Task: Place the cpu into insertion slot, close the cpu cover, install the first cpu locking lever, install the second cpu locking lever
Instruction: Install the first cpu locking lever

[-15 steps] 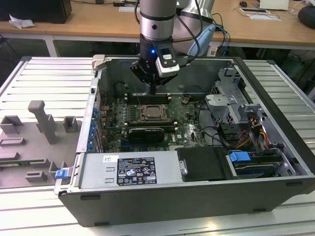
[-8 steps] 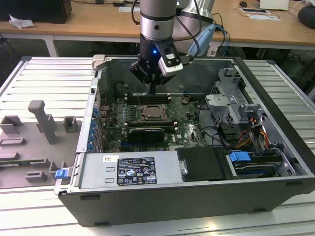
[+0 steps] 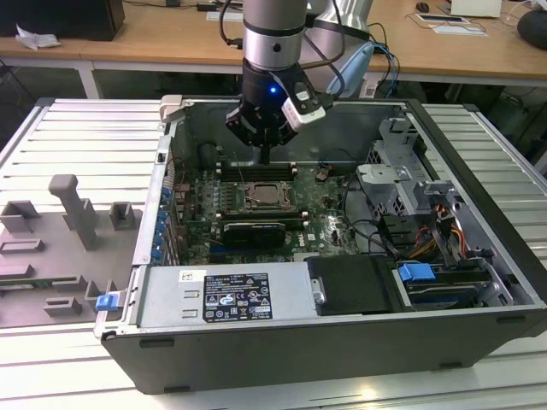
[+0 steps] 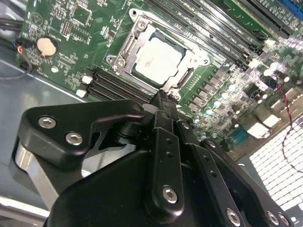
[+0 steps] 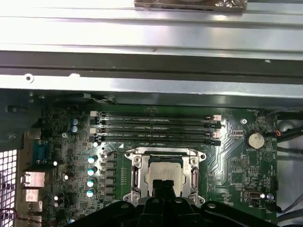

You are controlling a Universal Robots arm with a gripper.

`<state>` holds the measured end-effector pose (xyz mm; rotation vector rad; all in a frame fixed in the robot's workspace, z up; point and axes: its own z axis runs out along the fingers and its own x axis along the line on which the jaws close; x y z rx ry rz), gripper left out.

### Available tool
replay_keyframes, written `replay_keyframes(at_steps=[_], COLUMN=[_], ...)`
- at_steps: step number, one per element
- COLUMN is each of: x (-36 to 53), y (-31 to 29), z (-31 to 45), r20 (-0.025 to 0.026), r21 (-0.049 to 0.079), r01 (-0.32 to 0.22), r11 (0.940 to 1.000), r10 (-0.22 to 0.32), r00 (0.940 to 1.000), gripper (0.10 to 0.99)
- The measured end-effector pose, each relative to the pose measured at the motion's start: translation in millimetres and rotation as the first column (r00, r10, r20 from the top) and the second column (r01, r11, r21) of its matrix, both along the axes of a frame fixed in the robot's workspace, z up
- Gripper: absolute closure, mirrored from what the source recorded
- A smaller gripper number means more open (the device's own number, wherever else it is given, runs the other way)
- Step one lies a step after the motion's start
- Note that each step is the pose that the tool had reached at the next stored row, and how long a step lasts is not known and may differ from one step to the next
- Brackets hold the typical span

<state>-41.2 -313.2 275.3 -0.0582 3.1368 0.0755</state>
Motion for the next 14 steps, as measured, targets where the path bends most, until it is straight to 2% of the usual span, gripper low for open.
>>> replay_keyframes(at_steps=[3,4,7,14], x=[-3.3,-11.1,-19.4,-27.5], y=[0.0,0.0,0.0,0.0], z=[0.0,-0.1,-0.1,-0.1], r20=[-0.0001,0.0000,0.0000,-0.0001], r21=[0.000,0.001,0.001,0.001], r01=[-0.007,-0.009,-0.009,-0.009], r11=[1.0000,1.0000,1.0000,1.0000], r10=[0.007,0.009,0.009,0.009], r00=[1.0000,1.0000,1.0000,1.0000], gripper=[0.984,0.984,0.984,0.984])
